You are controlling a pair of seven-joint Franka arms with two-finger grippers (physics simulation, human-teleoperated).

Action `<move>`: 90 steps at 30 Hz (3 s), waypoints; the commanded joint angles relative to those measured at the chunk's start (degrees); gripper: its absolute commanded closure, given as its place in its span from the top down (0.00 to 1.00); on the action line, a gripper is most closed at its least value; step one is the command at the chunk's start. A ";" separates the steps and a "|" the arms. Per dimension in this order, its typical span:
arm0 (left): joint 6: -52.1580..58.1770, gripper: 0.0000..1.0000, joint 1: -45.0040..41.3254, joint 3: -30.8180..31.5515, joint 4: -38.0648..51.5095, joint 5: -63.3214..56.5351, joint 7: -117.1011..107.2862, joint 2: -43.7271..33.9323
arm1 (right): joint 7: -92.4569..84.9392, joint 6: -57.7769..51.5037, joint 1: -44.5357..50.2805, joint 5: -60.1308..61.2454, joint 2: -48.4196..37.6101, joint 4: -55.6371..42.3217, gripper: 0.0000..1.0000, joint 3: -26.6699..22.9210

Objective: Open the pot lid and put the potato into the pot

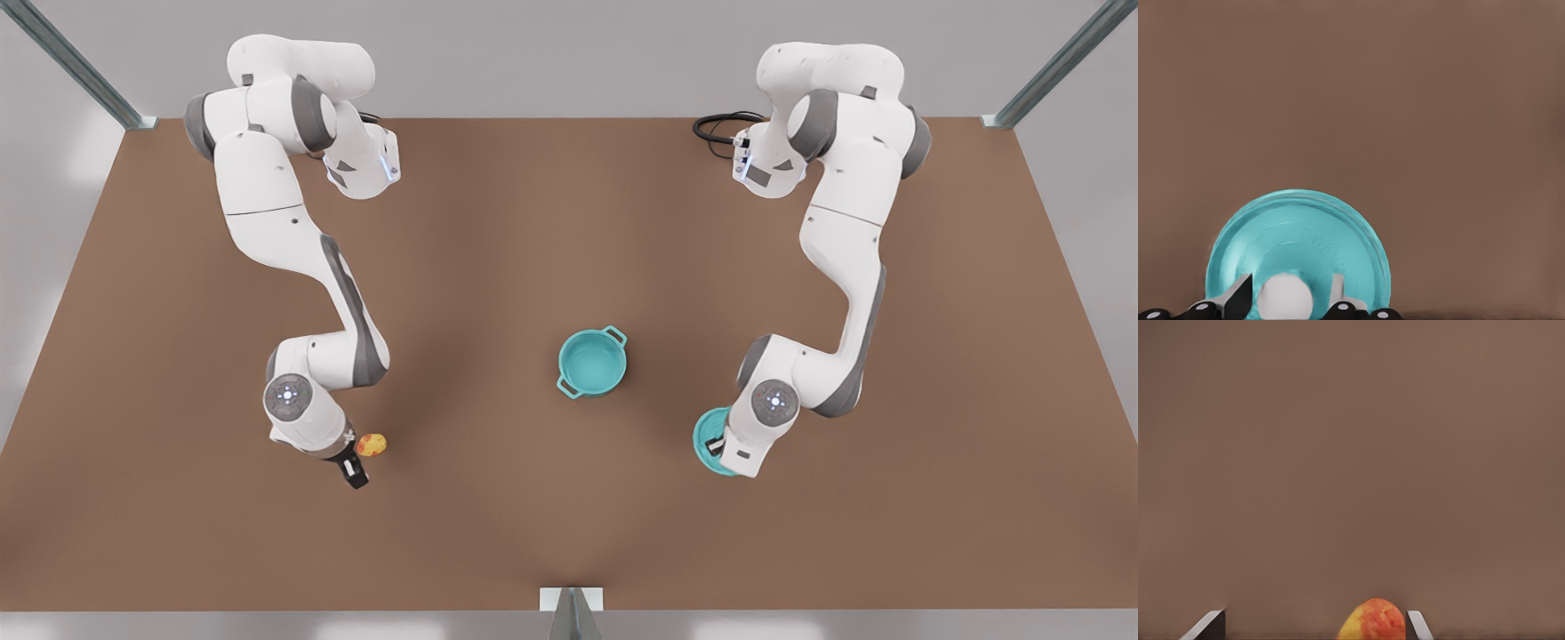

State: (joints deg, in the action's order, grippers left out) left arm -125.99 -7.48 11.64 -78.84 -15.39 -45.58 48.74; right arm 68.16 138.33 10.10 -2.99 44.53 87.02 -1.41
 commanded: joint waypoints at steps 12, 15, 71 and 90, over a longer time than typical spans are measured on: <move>25.88 1.00 14.69 0.49 -14.24 17.68 46.81 -41.19 | 7.87 -0.08 0.71 -3.34 -0.41 5.44 1.00 0.00; 25.97 1.00 12.93 0.67 -12.74 15.13 46.81 -40.31 | 7.96 -0.25 0.71 -3.34 -1.38 6.84 1.00 0.00; 26.06 1.00 14.25 3.92 -12.65 17.33 40.49 -40.39 | 9.98 -0.08 1.85 -4.92 -0.23 6.40 0.58 -0.17; 26.41 1.00 14.25 3.92 -12.74 17.33 40.49 -40.39 | 9.63 -1.75 1.85 -4.84 -1.55 5.88 0.52 -0.17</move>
State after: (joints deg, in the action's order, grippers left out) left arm -99.72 6.76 15.51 -91.56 1.99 -5.01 8.41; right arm 77.49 137.47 11.95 -7.75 43.07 92.97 -1.54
